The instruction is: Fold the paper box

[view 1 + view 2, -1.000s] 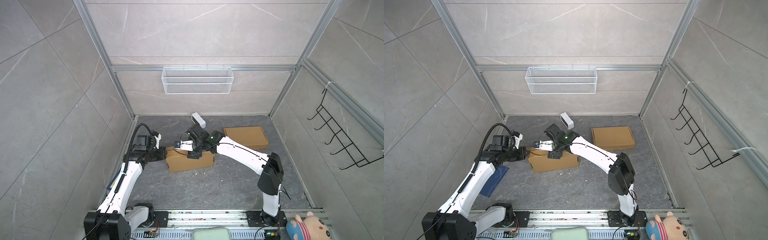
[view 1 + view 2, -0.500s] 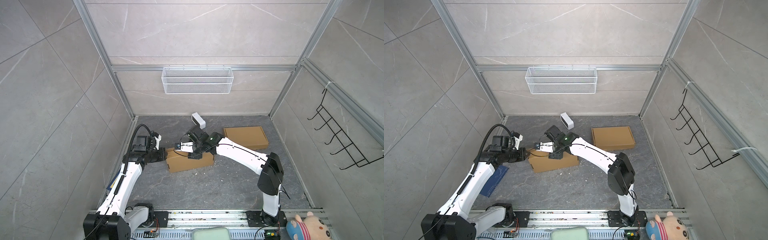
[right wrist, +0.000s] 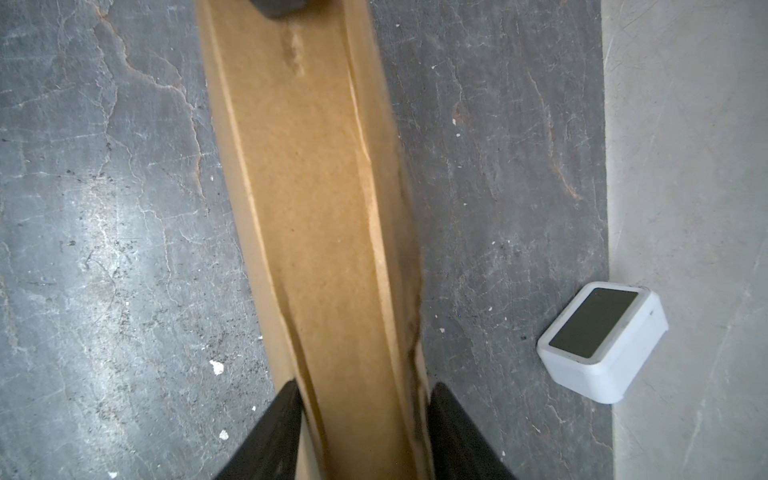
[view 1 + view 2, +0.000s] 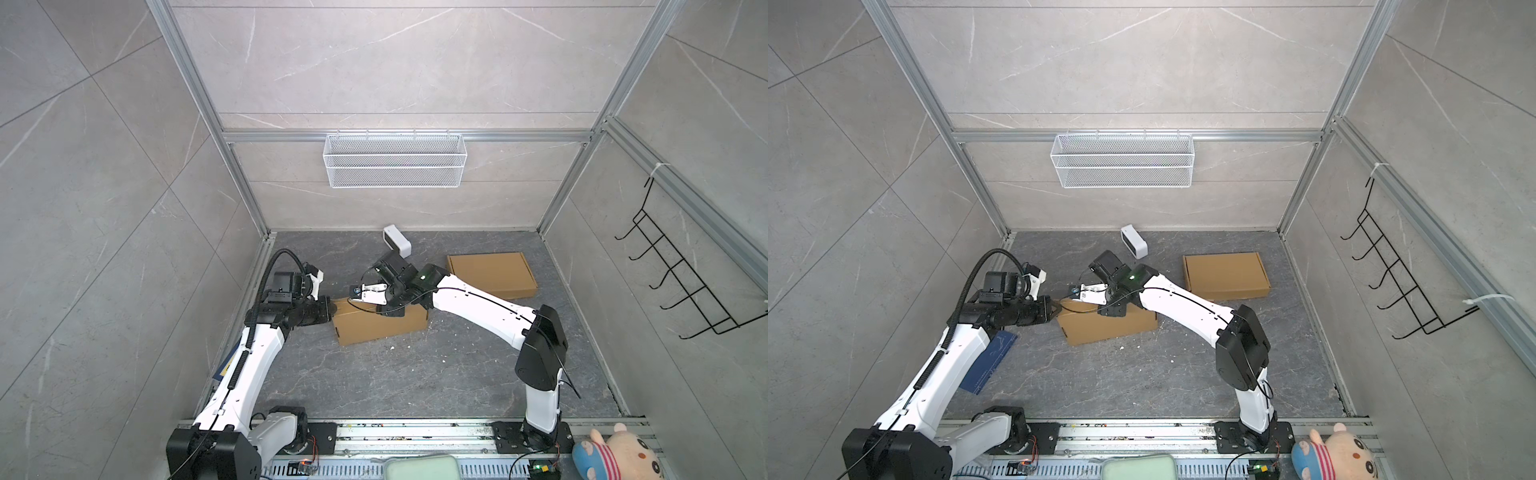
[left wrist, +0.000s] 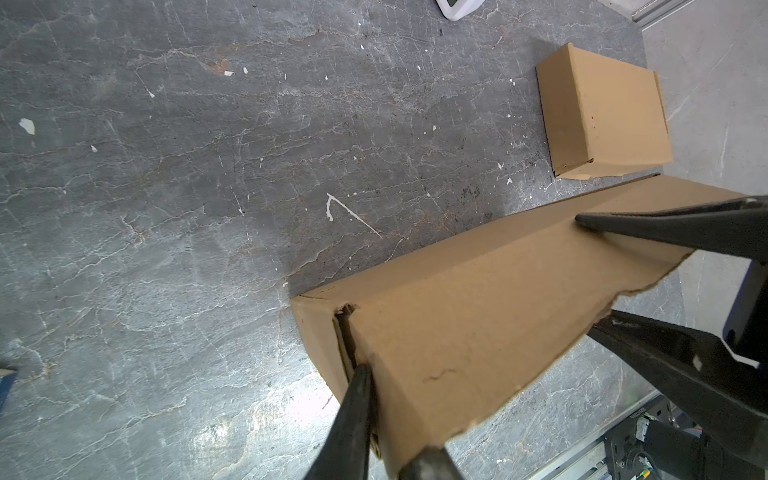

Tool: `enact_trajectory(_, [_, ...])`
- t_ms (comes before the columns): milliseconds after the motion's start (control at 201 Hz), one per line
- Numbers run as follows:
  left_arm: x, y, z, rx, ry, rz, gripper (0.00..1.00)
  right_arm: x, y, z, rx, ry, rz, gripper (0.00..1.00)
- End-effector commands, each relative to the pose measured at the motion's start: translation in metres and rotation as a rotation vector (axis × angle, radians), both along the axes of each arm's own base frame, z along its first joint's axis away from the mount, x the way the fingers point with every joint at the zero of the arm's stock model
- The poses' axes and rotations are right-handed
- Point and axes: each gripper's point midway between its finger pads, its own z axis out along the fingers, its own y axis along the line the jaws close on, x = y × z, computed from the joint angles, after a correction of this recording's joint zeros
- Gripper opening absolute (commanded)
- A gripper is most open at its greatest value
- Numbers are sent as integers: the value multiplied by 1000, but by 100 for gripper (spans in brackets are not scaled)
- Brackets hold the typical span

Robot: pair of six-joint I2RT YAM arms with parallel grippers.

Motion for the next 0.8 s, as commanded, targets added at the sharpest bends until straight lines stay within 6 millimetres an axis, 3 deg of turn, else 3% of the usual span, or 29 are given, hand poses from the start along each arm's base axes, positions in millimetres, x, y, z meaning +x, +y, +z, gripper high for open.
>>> enact_trajectory(0, [-14,-12,4,-53,37,-40,17,-1,0,-3,18,16,-31,49])
enact_trajectory(448, [-23,-14,39,-88,-36,-59,54,3,-5,-6,12,20,-48,49])
enact_trajectory(707, [-4,-3,82,-261,-110,33,67,3,-4,-7,18,26,-50,49])
enact_trajectory(791, [6,5,87,-347,-99,82,69,3,-4,-7,19,28,-49,48])
